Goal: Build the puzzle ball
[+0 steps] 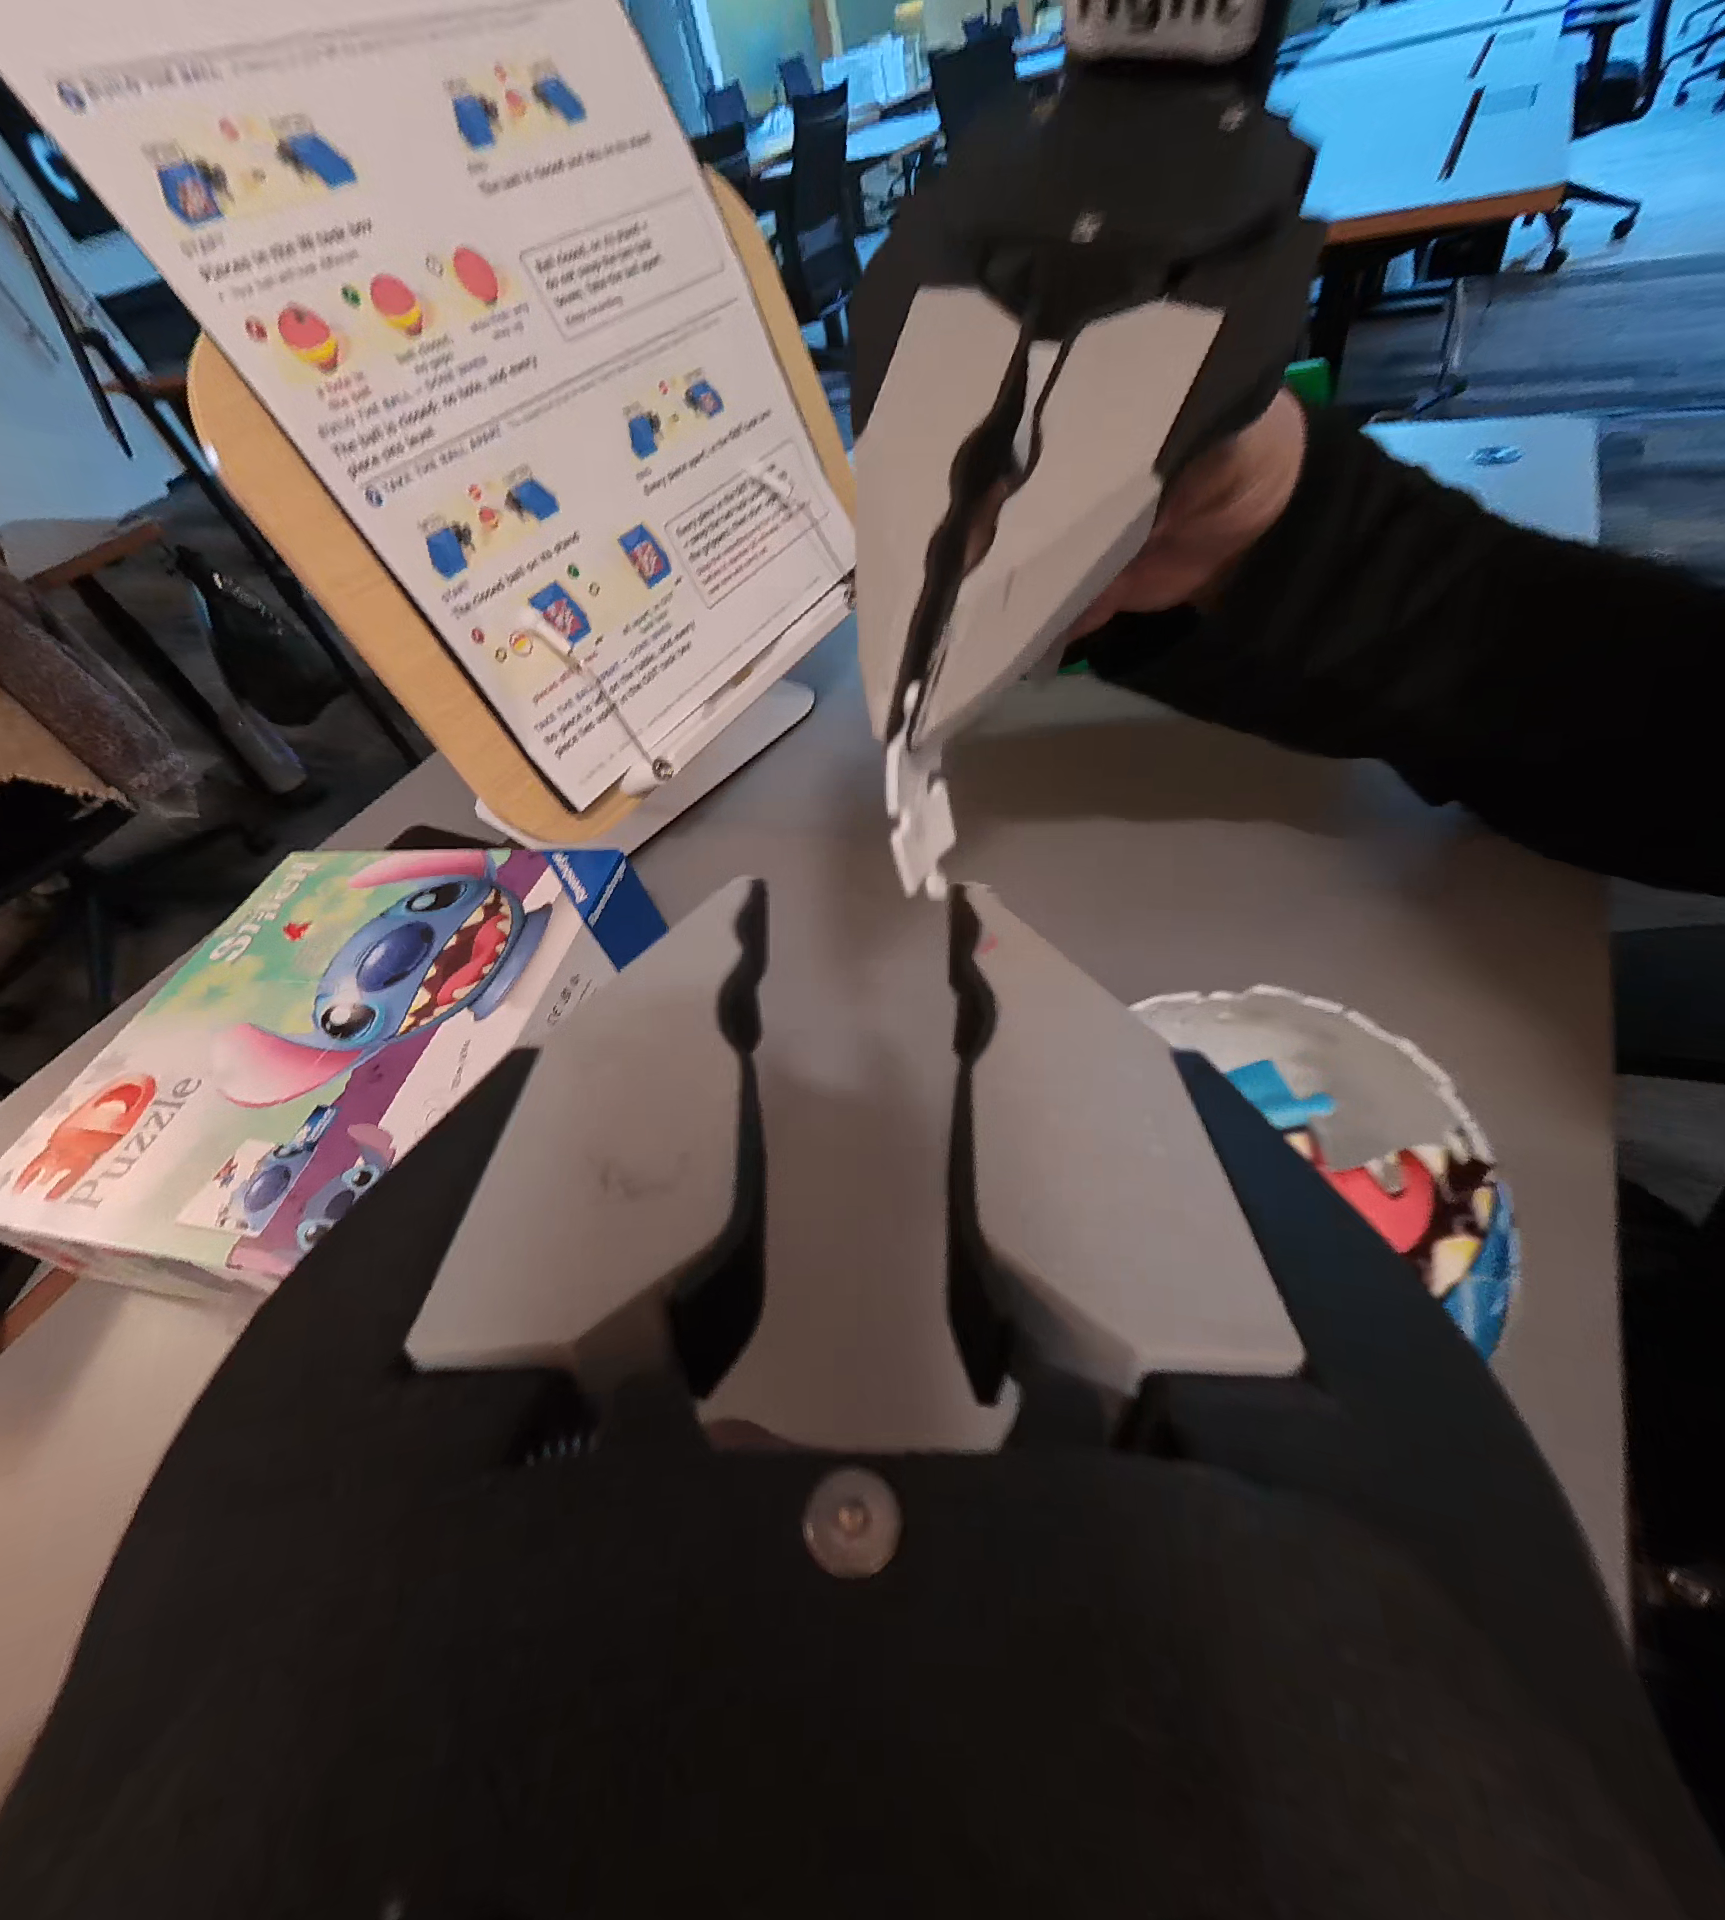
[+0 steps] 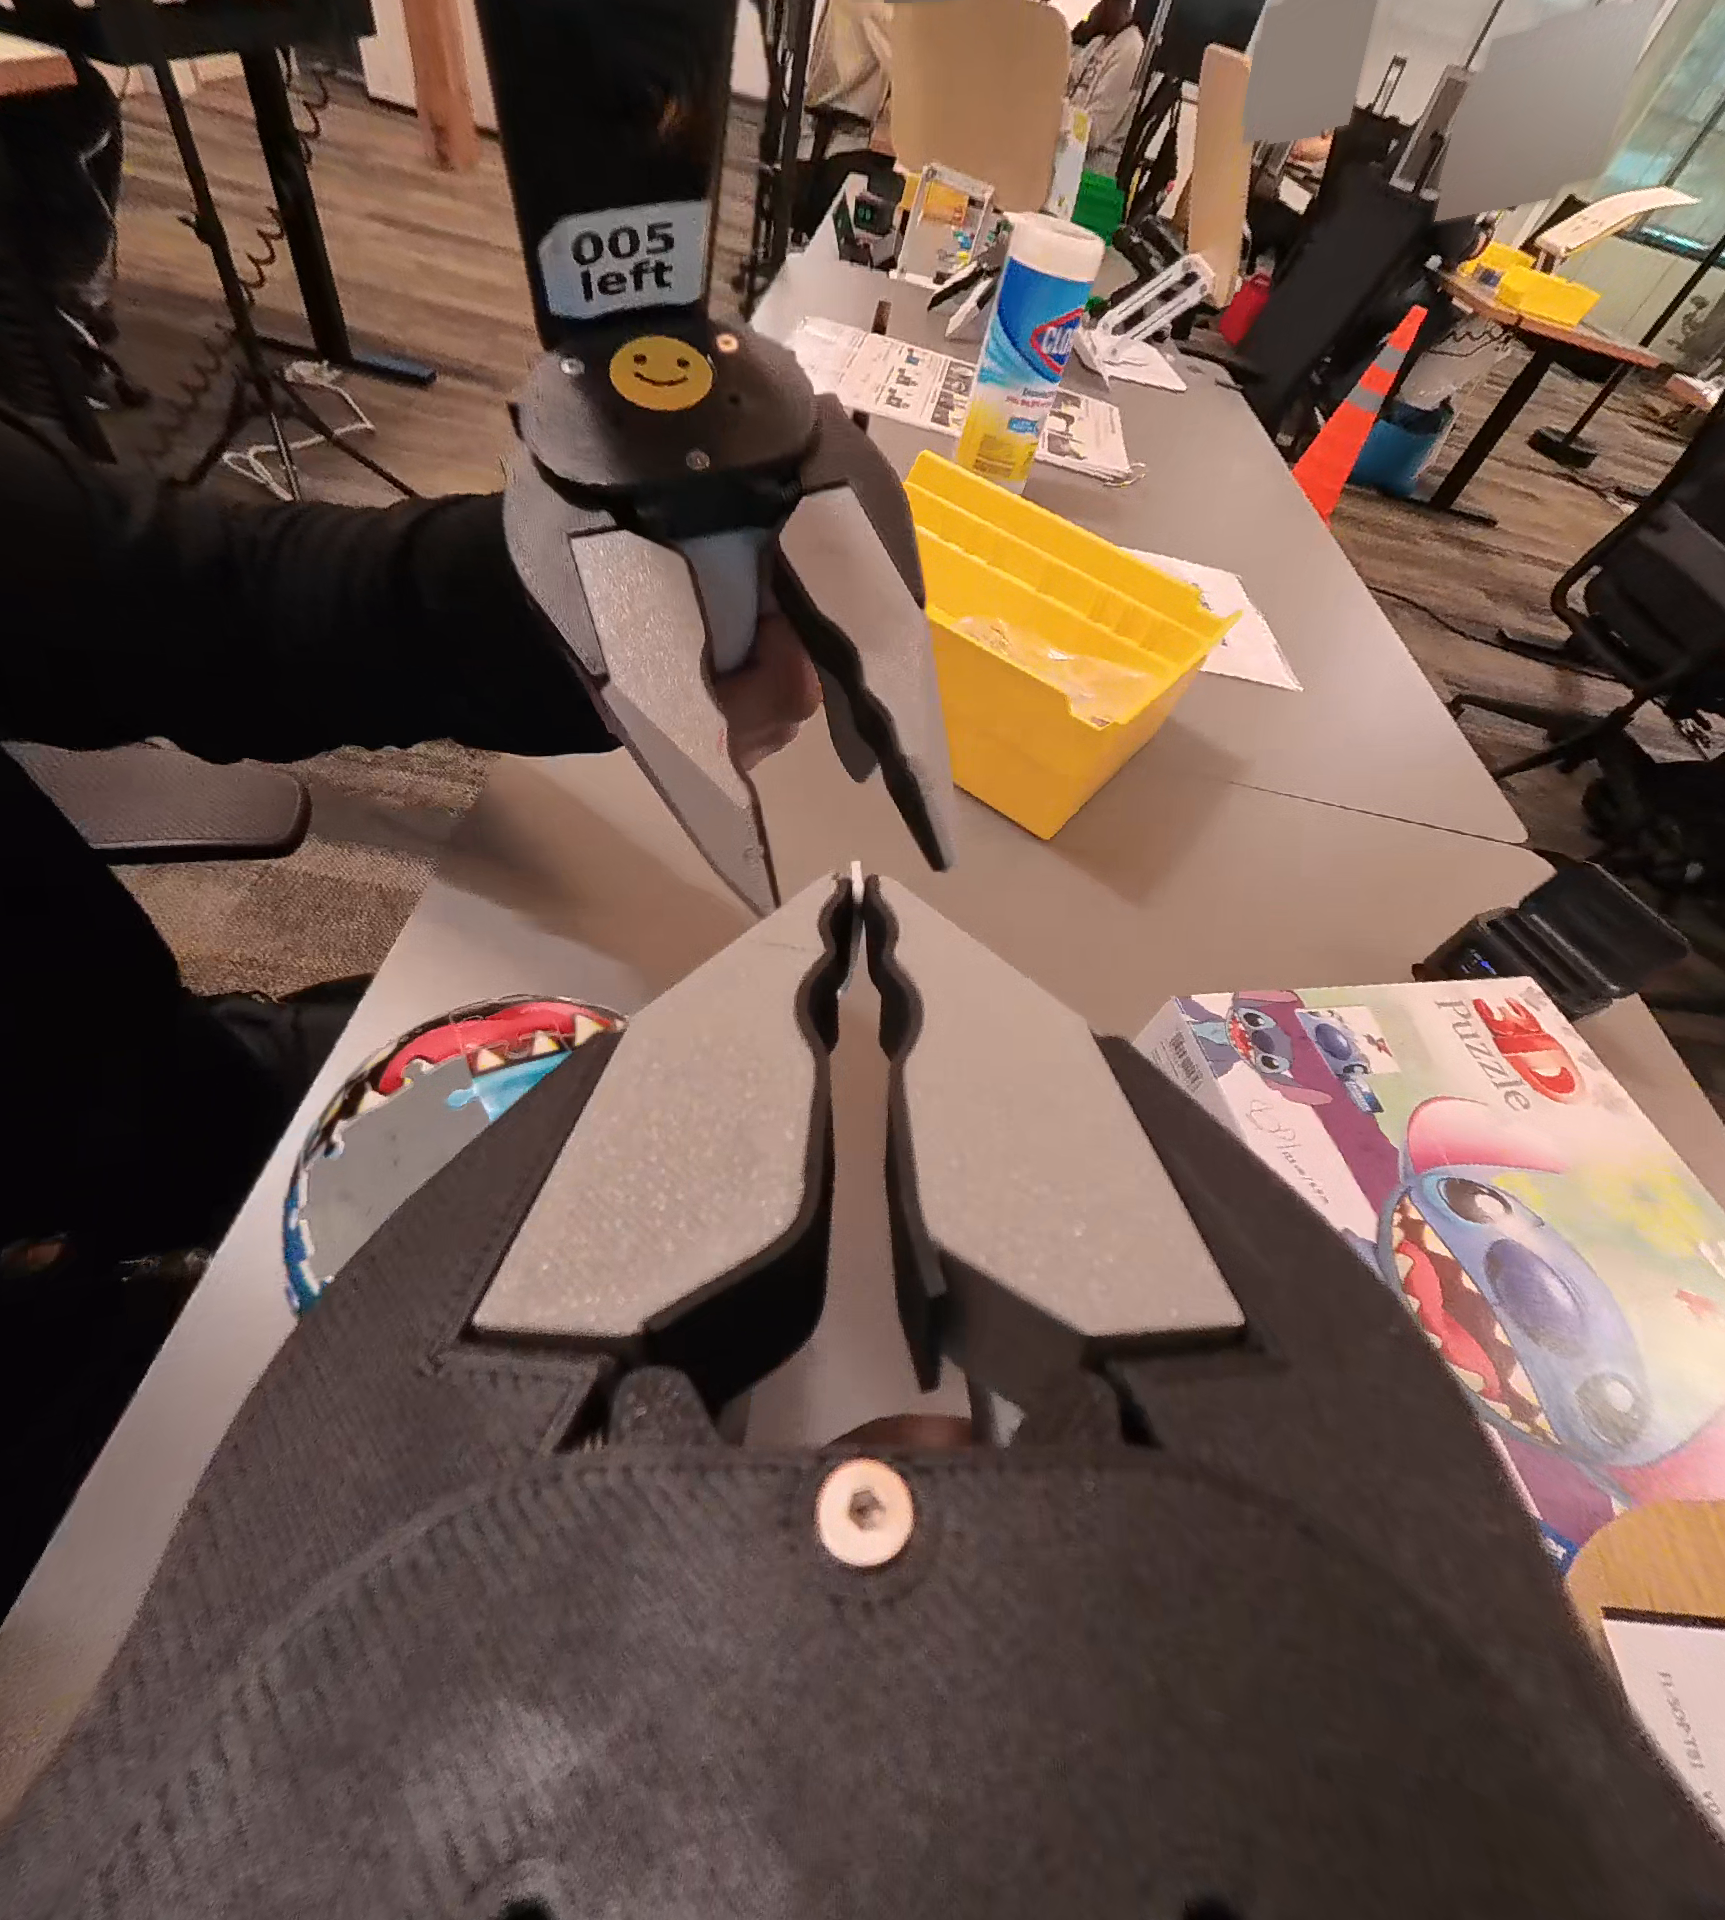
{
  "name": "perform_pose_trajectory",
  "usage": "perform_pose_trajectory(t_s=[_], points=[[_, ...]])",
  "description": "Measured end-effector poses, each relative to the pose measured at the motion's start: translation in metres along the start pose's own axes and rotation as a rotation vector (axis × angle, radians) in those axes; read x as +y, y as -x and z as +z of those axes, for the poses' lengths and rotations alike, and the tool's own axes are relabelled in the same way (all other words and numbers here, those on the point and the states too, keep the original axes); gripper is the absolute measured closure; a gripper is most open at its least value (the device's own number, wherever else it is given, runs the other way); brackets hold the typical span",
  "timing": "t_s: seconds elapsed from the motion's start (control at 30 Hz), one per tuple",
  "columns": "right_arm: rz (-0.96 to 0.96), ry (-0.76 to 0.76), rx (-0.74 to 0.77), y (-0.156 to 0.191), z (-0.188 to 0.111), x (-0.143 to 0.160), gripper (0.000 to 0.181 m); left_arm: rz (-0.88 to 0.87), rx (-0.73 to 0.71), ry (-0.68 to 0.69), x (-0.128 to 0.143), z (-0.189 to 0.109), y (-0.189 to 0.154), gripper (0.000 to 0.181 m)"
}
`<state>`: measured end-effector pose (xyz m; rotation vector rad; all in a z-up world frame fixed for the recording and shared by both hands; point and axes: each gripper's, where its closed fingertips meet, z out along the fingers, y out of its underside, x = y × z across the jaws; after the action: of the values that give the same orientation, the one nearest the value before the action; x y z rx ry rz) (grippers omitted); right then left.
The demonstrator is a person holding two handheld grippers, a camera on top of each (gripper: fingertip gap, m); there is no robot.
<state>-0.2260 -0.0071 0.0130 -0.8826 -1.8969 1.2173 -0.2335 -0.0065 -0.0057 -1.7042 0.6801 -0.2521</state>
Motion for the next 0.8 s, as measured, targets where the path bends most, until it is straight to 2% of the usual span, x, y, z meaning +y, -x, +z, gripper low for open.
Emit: perform_pose_trajectory(t_s=[0.17, 0.23, 0.4, 0.57, 0.8], points=[[-0.01, 0.005, -0.004, 0.008, 0.004, -0.006, 0.181, 0.018, 0.055, 0.005, -0.006, 0.01, -0.016, 0.177], [-0.025, 0.008, 0.009, 0.01, 0.003, -0.009, 0.181, 0.021, 0.057, 0.0, -0.007, 0.014, -0.018, 0.179], [0.021, -0.045, -0.011, 0.021, 0.011, -0.023, 0.181, -0.117, 0.178, -0.108, -0.019, 0.019, -0.026, 0.181], [0.078, -0.033, 0.0, 0.013, 0.011, -0.018, 0.181, -0.143, 0.228, -0.134, -0.017, 0.029, -0.037, 0.181], [0.158, -0.047, -0.027, 0.005, 0.01, -0.011, 0.181, -0.148, 0.193, -0.132, -0.014, 0.034, -0.029, 0.181]])
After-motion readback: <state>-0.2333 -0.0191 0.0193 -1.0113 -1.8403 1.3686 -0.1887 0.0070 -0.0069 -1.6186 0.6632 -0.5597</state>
